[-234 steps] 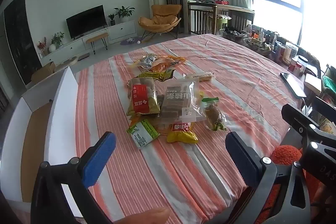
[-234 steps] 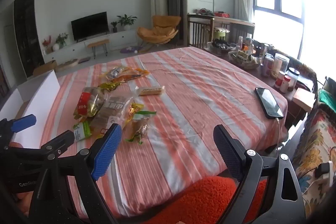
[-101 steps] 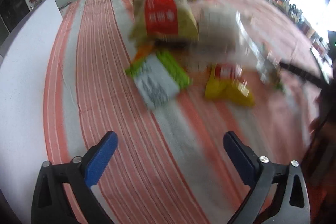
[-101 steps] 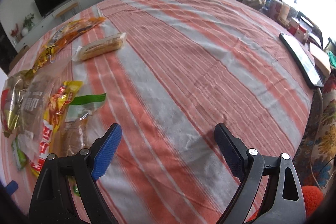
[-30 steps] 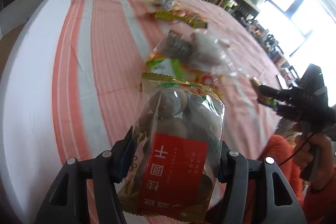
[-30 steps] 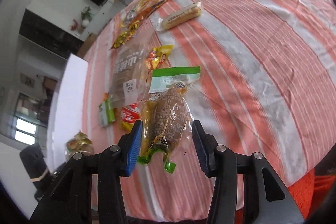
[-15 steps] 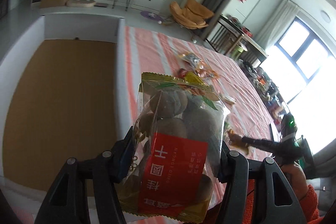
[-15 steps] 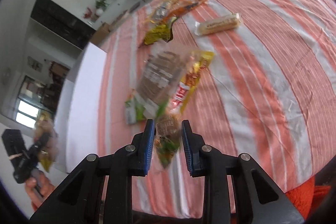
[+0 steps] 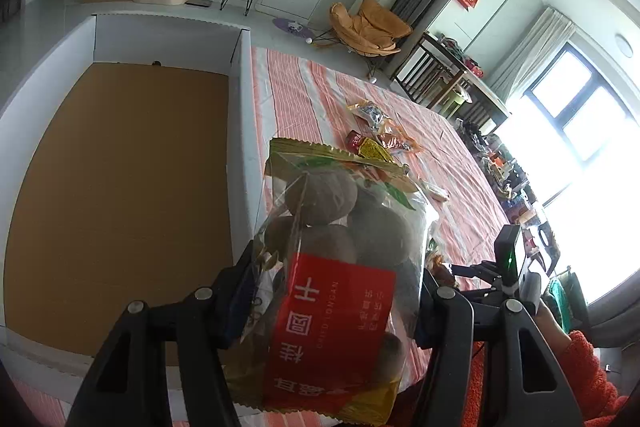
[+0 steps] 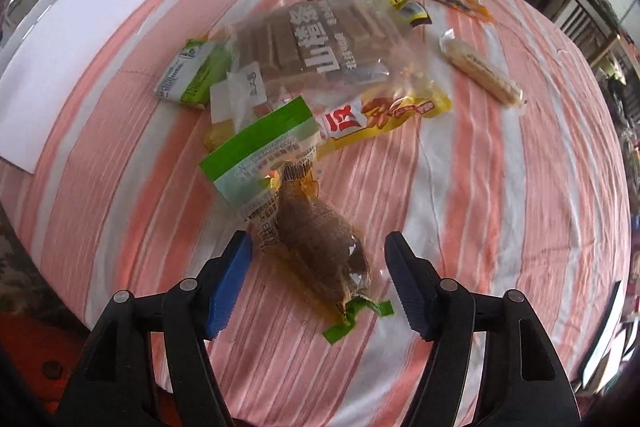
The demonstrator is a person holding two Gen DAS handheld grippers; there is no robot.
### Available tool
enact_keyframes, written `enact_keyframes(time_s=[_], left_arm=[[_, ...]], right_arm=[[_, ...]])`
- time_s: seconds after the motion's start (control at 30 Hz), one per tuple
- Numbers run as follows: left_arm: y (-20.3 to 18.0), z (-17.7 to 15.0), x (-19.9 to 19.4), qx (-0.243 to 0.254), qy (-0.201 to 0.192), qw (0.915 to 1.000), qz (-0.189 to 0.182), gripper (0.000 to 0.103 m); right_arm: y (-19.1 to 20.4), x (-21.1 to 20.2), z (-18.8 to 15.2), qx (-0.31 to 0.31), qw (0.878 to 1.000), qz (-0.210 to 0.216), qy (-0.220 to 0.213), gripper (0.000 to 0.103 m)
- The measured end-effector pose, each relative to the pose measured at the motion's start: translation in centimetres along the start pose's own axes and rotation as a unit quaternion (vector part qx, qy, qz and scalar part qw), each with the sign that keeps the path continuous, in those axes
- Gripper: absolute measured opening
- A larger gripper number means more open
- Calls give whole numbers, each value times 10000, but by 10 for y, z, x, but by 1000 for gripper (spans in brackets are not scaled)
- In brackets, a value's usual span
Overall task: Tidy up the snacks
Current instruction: 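Carry both bags over the cardboard box and open both grippers to drop them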
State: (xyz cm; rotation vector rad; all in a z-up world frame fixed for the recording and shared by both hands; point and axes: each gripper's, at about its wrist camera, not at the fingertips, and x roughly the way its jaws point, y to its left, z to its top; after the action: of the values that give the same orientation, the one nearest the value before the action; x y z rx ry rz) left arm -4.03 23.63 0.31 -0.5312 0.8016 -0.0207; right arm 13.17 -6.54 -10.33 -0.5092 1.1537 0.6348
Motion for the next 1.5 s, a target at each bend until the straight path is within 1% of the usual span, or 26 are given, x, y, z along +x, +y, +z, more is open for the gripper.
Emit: enact_keyframes(time_s=[0.07,0.2,0.23,0.3,0.37,0.4,0.5,0.6,0.7,0.73,0.77,0.8,0.83,0.87,0.93,0.97,1.0,1.07,1.13,1.17,1.23,1.27,1.3,1.37,1.43,1.5], left_arm=[[6,1,-6,-3,-28,9999,165,61],[31,5,-18,-206,-129,9985,496,61],[41,6,-23,-273,-181,9975,622,61],[55,10,-32,-338,-276,9955,838,61],[68,13,-38,-373,-333,9930,1067,61],[76,15,-41,-393,-344,9917,1176,61],[94,19,-42,-504,-338,9874,1460,61],[108,21,-43,-571,-345,9830,1712,61],[116,20,-43,-541,-318,9754,2115,62],[119,21,-43,-579,-281,9725,2237,65],[122,21,-43,-616,-264,9705,2314,67],[125,21,-44,-667,-277,9698,2332,72],[127,20,-46,-724,-319,9689,2343,79],[129,20,-47,-761,-378,9681,2359,81],[127,18,-50,-738,-479,9657,2444,84],[122,17,-50,-676,-517,9649,2484,85],[116,17,-49,-606,-550,9652,2483,85],[98,15,-49,-448,-578,9708,2284,85],[64,11,-39,-118,-501,9824,1794,85],[43,8,-32,94,-438,9871,1536,85],[-8,-3,-10,631,-197,9930,981,87],[-31,-8,2,858,-62,9934,759,88],[-52,-15,15,1071,88,9927,540,92],[-91,-32,50,1467,462,9880,119,93],[-115,-46,89,1721,784,9820,-25,93],[-125,-58,126,1919,939,9769,80,93]], right_arm=[[-11,0,0,428,9990,146,16,59],[-22,-7,-9,816,9964,230,-79,57],[-29,-10,-12,1019,9941,347,-135,57],[-39,-25,-18,1534,9846,741,-391,57],[-47,-43,-12,2003,9681,1317,-733,57],[-45,-55,-6,2105,9603,1592,-906,57],[-11,-99,25,1920,9406,2440,-1377,57],[56,-137,68,1444,9191,3279,-1637,58],[132,-150,109,1006,9040,3812,-1653,64],[155,-149,123,917,9022,3889,-1623,70],[173,-147,132,867,9037,3865,-1626,72],[185,-144,141,828,9046,3852,-1626,73],[193,-139,149,804,9058,3843,-1595,74],[198,-136,153,824,9072,3810,-1581,74],[193,-134,153,931,9047,3804,-1676,74],[188,-136,149,945,9058,3728,-1778,74],[182,-138,144,928,9108,3522,-1941,74],[165,-141,123,883,9261,2899,-2247,81],[138,-131,101,984,9436,2035,-2420,82],[120,-120,85,1104,9520,1494,-2434,82],[87,-95,56,1493,9608,599,-2258,82],[67,-78,39,1788,9619,167,-2063,82],[51,-65,24,2032,9600,-84,-1922,82],[21,-47,-5,2503,9508,-568,-1734,82],[-6,-38,-30,2914,9380,-889,-1654,82],[-32,-34,-45,3237,9265,-1079,-1587,82]])
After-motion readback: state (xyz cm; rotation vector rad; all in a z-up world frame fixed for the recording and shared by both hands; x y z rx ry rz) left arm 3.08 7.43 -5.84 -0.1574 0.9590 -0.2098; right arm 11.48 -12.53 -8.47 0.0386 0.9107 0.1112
